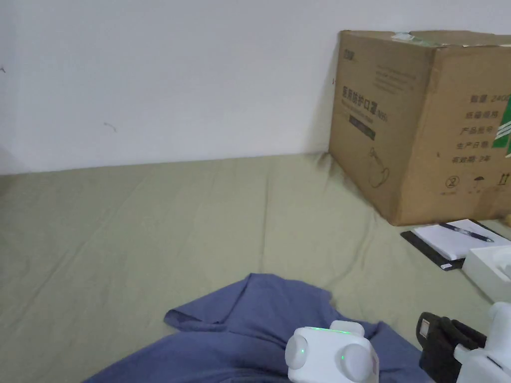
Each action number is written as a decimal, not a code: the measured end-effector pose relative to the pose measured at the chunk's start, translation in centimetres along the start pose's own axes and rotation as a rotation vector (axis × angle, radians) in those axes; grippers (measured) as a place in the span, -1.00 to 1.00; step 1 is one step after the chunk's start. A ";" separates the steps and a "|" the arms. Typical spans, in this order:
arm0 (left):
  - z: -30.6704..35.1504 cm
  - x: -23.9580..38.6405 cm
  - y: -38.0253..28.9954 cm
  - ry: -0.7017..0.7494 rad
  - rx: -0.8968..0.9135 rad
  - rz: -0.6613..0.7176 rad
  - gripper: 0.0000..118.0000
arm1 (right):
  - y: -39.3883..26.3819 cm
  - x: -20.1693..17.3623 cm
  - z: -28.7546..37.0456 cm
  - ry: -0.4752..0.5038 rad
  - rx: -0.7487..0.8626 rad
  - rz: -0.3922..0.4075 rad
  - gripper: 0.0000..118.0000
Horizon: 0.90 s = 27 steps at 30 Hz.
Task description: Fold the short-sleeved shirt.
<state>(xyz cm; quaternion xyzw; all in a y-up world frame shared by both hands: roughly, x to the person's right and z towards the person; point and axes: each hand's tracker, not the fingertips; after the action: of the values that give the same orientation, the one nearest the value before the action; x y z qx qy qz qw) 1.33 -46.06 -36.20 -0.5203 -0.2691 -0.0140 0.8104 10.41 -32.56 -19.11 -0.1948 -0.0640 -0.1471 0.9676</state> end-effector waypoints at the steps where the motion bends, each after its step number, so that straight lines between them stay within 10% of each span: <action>1: 0.5 -0.1 0.3 -0.012 0.001 0.010 -0.46 | 0.0 -0.1 -0.1 0.002 -0.004 0.000 -1.00; 4: 2.8 -0.8 0.7 -0.029 0.044 0.011 1.00 | -0.1 -0.4 -0.3 0.013 -0.012 -0.002 -1.00; 10: 11.6 -5.4 -1.4 0.007 0.246 0.103 0.93 | -0.3 -2.3 -0.4 0.059 -0.034 0.031 -1.00; 12: 14.0 -7.9 -2.9 0.025 0.271 0.152 0.71 | -0.6 -3.3 -0.4 0.086 -0.043 0.051 -1.00; 18: 18.1 -15.1 -10.0 0.258 0.264 0.265 -1.00 | -2.4 -7.6 -1.5 0.177 -0.106 0.131 -1.00; 27: 19.7 -23.2 -15.5 0.312 0.223 0.472 -1.00 | -4.9 -13.2 -4.0 0.268 -0.204 0.210 -1.00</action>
<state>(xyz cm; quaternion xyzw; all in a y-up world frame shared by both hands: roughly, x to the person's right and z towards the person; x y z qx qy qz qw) -31.51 -42.37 -27.56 -0.4678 -0.0130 0.1249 0.8749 -3.35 -35.06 -23.38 -0.2762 0.1012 -0.0757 0.9528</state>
